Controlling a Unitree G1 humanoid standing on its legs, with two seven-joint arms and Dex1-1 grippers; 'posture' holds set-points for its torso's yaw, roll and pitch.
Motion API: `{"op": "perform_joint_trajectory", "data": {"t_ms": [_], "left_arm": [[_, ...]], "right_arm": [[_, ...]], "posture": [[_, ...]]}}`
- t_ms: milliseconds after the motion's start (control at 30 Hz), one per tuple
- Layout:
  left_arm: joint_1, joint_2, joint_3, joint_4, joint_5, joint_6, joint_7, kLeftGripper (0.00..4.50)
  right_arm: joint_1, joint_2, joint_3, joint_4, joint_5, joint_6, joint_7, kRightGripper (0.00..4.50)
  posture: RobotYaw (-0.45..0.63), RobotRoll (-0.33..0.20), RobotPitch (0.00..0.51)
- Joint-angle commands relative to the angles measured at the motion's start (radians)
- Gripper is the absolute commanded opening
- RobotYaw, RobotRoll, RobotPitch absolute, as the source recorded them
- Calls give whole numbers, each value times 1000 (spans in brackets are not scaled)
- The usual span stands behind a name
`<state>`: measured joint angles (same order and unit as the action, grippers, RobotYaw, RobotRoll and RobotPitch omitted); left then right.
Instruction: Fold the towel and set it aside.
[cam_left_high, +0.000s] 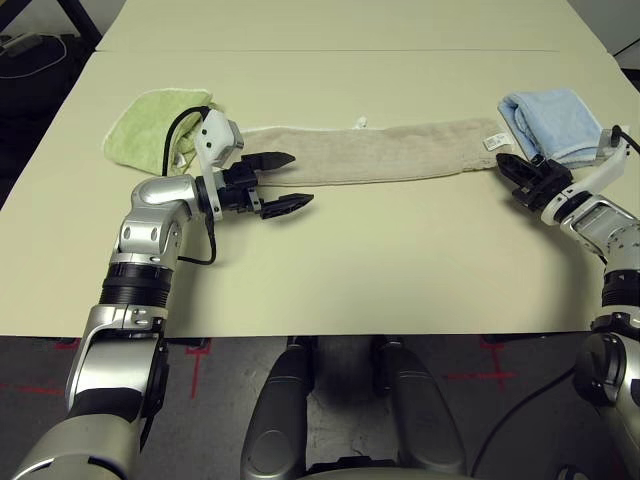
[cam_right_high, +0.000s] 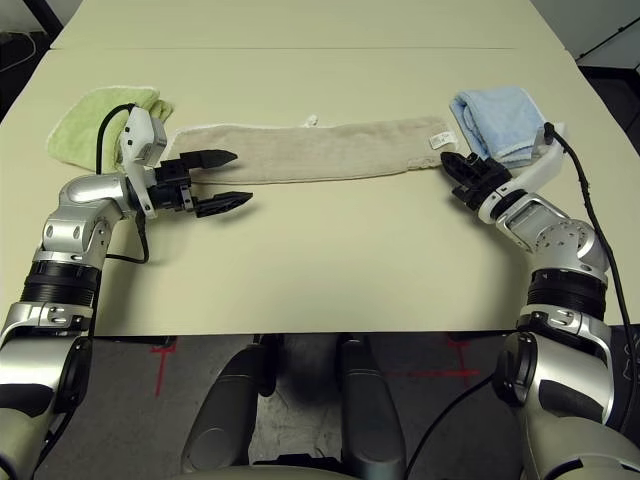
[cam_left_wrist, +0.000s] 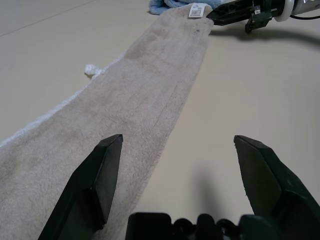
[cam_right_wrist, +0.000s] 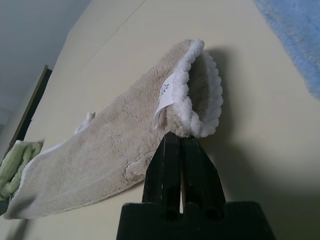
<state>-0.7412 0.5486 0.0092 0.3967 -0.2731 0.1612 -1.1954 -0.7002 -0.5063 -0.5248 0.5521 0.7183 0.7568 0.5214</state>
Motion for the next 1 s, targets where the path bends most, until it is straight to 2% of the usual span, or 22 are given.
{"op": "perform_joint_trajectory", "data": {"t_ms": [33,200,333,533,1000], "left_arm": [[3,6,-15,-28,-5,10,-11,4500],[2,11,-15,-31,-7,21,-16,4500],[2,12,-14,-32,-7,24,-17,4500],[4,9,-17,-35,-7,29,-19,4500],[35,17,-16,-82,-13,55,-19,4500]], "right_arm": [[40,-19,-6,-2,0,16,8,42],[71,-64,0,-44,0,30,48,42],[81,-92,-33,-67,21,30,42,42],[70,-85,-18,-105,30,18,68,42],[65,-98,147,-272,55,74,318,42]], "posture": [[-32,0,250],[-30,0,247],[-34,0,245],[-37,0,243],[-18,0,233]]}}
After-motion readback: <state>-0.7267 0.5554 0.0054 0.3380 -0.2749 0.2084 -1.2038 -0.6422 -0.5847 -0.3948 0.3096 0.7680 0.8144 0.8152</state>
